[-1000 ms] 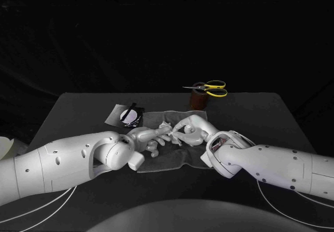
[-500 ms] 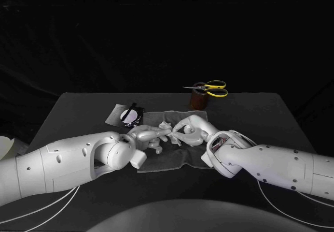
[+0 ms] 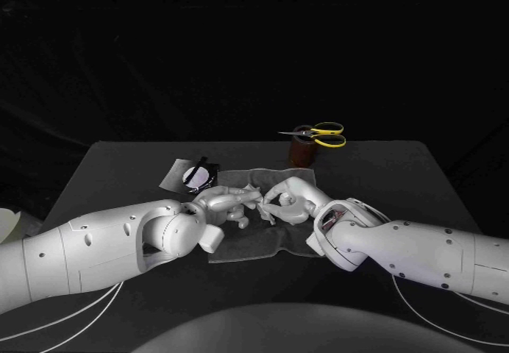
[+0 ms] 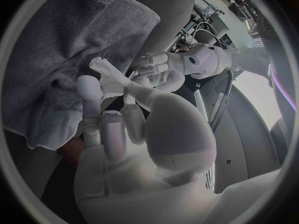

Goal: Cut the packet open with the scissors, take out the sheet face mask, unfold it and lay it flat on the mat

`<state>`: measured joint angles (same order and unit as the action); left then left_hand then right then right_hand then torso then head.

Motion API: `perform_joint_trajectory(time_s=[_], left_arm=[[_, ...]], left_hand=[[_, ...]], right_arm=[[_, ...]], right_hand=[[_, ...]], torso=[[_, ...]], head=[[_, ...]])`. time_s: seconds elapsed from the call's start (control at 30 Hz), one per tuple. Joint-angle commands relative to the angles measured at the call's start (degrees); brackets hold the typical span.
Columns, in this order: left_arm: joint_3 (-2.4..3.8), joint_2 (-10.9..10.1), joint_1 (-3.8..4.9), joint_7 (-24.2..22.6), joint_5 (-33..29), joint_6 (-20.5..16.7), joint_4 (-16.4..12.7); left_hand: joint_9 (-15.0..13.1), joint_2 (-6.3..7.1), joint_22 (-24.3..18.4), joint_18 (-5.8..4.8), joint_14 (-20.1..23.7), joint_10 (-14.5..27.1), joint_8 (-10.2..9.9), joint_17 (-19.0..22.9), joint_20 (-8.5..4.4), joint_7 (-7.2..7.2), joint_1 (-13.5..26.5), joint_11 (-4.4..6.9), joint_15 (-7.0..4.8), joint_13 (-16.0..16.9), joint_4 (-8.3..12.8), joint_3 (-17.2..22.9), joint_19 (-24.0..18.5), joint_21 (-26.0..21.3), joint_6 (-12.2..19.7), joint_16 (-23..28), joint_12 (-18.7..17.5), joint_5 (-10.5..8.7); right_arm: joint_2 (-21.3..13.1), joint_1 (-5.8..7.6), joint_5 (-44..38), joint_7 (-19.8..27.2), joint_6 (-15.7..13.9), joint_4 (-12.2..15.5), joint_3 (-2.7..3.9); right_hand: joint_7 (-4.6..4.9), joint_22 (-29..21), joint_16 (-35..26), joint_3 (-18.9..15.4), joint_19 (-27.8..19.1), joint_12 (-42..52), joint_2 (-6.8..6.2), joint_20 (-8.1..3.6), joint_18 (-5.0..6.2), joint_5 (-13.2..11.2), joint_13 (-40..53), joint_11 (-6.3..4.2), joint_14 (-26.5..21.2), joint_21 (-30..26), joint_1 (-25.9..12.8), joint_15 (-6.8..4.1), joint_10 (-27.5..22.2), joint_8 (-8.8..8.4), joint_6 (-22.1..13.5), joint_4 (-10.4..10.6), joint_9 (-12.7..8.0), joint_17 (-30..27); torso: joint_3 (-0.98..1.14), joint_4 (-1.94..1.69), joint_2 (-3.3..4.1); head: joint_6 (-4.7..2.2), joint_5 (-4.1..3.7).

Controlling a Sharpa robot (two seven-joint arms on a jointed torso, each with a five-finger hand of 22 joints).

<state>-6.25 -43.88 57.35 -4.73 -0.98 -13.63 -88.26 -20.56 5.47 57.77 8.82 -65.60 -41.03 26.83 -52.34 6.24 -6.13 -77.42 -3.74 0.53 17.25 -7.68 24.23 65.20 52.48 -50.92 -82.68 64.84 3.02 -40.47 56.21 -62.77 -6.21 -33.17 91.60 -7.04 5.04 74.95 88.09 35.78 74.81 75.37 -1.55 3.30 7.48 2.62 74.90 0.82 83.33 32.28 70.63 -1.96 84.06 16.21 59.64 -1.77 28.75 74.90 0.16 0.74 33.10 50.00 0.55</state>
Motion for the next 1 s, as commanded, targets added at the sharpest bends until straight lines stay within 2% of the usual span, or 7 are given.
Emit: perform_joint_trajectory(time_s=[0.03, 0.13, 0.33, 0.53, 0.77, 1.0], left_arm=[[0.04, 0.02, 0.06, -1.19, -0.96, 1.96, -0.09], [0.04, 0.01, 0.06, -0.25, -0.26, 1.44, -0.07], [0.04, -0.01, 0.06, 3.1, 2.57, -0.27, 0.07], [0.04, -0.15, 0.06, 5.46, 5.61, -2.56, 0.26], [0.04, -0.43, 0.06, 6.06, 7.2, -3.97, 0.37], [0.03, -0.44, 0.05, 5.56, 7.79, -3.15, 0.3]], left_hand=[[0.07, 0.94, 0.11, 0.2, 0.13, -0.54, 0.11, -0.08, -0.09, -0.06, -0.07, -0.01, 0.09, -0.1, 0.3, -0.39, -0.2, -0.04, -0.44, -0.08, -0.14, -0.24], [0.25, 1.87, 0.02, 0.23, 0.08, -0.58, -0.04, -0.17, -0.1, -0.18, 0.11, 0.0, 0.08, -0.09, 0.53, -0.9, -0.28, -0.18, -0.47, -0.15, -0.08, -0.24], [0.74, 5.04, 0.03, 0.24, -0.25, -0.76, -0.33, -0.51, -0.1, -0.75, 2.58, -0.03, 0.1, 0.28, -0.29, -3.82, -0.12, -0.22, -0.64, -0.4, 0.75, -0.27], [1.12, 5.61, -0.16, 0.29, -0.38, -0.35, -0.76, -0.51, -0.12, -1.08, 3.26, -0.08, 0.09, 0.53, -0.99, -5.15, -0.09, -0.45, 0.0, -0.48, 1.26, -0.25], [1.47, 5.83, -0.15, 0.26, -0.55, 0.01, -1.25, -0.55, -0.09, -1.4, 2.8, -0.19, 0.17, 0.75, -1.07, -5.94, 0.11, -0.45, 1.0, -0.54, 1.75, -0.25], [1.49, 5.82, 0.02, 0.22, -0.72, 0.03, -1.22, -0.74, -0.09, -1.36, 2.51, -0.17, 0.17, 0.81, -0.99, -6.07, 0.3, -0.25, 1.02, -0.59, 1.91, -0.25]], right_arm=[[0.06, 0.0, -1.03, -0.44, 0.37, 0.04, 0.04], [0.06, 0.0, -1.05, -0.38, 0.2, 0.1, 0.04], [-0.01, 0.0, -1.03, -0.1, -0.64, 0.2, 0.04], [-0.08, 0.0, -0.96, 0.09, -1.16, 0.25, 0.04], [-0.18, 0.0, -0.93, 0.09, -1.3, 0.24, 0.04], [-0.11, 0.0, -0.92, 0.01, -1.03, 0.2, 0.04]], right_hand=[[-0.23, 3.52, 0.23, 0.4, 0.3, 0.41, 0.12, 0.03, 1.08, 0.15, 6.12, -0.5, 5.28, 0.41, 0.18, -1.03, 1.69, 0.59, 0.52, -0.14, 0.77, 11.51], [-0.23, 3.52, 0.23, 0.4, 0.3, 0.41, 0.12, 0.03, 1.08, 0.15, 6.12, -0.5, 5.28, 0.41, 0.18, -1.03, 1.69, 0.59, 0.52, -0.14, 0.77, 11.51], [-0.23, 3.56, 0.26, 0.42, 0.36, 0.51, 0.09, 0.02, 1.05, 0.15, 6.19, -0.51, 5.3, 0.61, 0.16, -1.04, 1.73, 0.61, 0.54, -0.16, 0.78, 11.56], [-0.23, 3.56, 0.26, 0.42, 0.36, 0.51, 0.09, 0.02, 1.05, 0.15, 6.19, -0.51, 5.3, 0.61, 0.16, -1.04, 1.73, 0.61, 0.54, -0.16, 0.78, 11.56], [-0.25, 3.59, 0.29, 0.45, 0.41, 0.54, 0.09, 0.0, 1.04, 0.15, 6.21, -0.52, 5.32, 0.74, 0.15, -1.05, 1.75, 0.64, 0.57, -0.18, 0.79, 11.62], [-0.25, 3.59, 0.29, 0.45, 0.41, 0.54, 0.09, 0.0, 1.04, 0.15, 6.21, -0.52, 5.32, 0.74, 0.15, -1.05, 1.75, 0.64, 0.57, -0.18, 0.79, 11.62]], torso=[[0.01, -0.02, 0.01], [-0.01, 0.0, 0.0], [-0.01, 0.02, 0.01], [0.03, 0.02, 0.0], [0.0, -0.01, 0.02], [-0.02, -0.03, 0.02]], head=[[0.0, -0.01], [0.0, 0.01], [0.0, -0.02], [0.0, -0.09], [0.0, -0.24], [0.0, -0.22]])
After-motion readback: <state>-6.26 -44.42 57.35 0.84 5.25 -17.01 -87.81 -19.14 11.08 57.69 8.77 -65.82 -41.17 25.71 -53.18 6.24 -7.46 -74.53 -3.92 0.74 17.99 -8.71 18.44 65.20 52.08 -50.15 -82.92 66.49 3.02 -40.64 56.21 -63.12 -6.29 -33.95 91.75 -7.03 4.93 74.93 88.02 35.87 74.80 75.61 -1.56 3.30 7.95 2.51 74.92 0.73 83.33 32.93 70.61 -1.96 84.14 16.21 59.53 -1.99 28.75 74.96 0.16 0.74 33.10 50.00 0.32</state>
